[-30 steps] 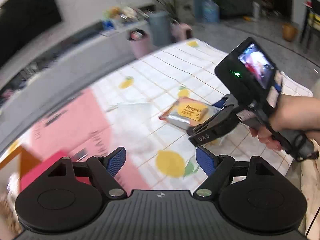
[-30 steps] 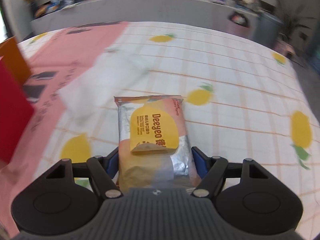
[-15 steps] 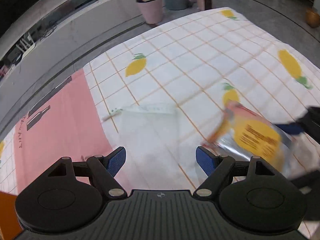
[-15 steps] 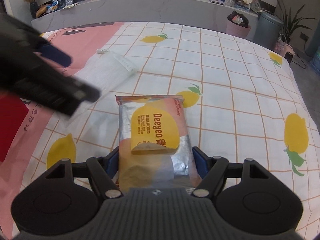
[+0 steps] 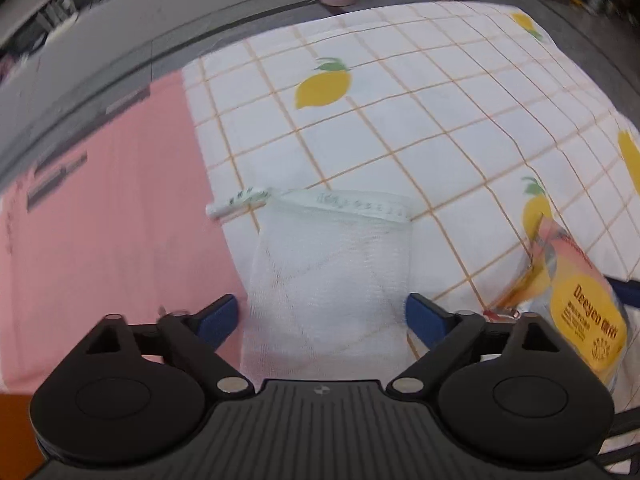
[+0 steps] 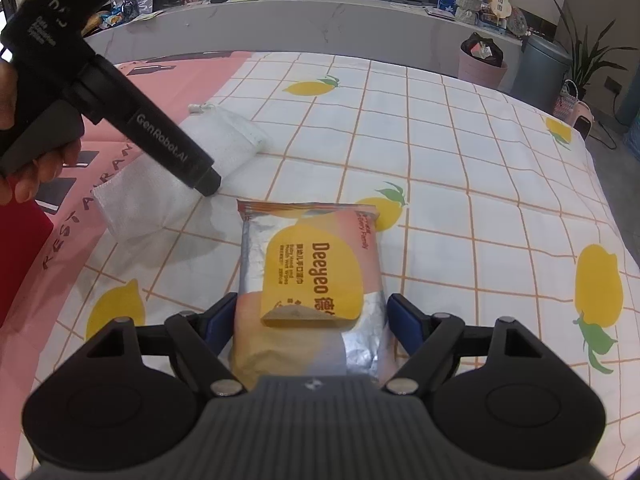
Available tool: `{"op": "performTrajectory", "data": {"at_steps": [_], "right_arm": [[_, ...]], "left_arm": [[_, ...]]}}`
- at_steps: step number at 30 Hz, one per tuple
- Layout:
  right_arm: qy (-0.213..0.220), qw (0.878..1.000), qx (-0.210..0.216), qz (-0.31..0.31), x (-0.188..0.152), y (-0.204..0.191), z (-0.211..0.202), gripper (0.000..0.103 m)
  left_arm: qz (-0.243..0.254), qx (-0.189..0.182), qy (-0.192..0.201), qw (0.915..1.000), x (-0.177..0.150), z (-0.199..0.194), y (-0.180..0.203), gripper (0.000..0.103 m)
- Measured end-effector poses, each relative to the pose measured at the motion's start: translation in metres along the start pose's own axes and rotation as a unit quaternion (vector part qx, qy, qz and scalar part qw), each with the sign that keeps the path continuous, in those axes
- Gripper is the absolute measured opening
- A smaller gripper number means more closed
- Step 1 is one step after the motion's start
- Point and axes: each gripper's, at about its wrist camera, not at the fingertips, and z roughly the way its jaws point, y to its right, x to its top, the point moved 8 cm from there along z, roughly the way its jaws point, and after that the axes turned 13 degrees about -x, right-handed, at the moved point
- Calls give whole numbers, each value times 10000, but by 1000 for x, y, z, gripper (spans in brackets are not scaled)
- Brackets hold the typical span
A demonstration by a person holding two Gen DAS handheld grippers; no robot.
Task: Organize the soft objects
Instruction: 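Grasp the Deegeo snack packet with the right tool while the left tool grasps the white mesh bag, then lift and carry the snack packet and mesh bag with both tools over the orange box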
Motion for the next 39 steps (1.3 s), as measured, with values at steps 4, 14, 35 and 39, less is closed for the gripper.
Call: {"op": "performTrajectory", "data": {"at_steps": [4, 14, 35, 39], "right_arm": [[10, 10000, -20, 26, 1, 0, 1, 80], [70, 9999, -90, 122, 0, 0, 1, 79], [-484, 9987, -138, -39, -50, -58, -58, 67], [-432, 9988, -214, 102, -61, -58, -68, 63]], "left_arm": [[83, -188, 208, 9996, -3, 3, 4, 103], [190, -257, 495, 9983, -9, -19, 34, 28], [-65, -389, 1140, 9927, -144, -65, 77, 3], [209, -195, 1422, 9894, -155, -70, 80, 3]]}}
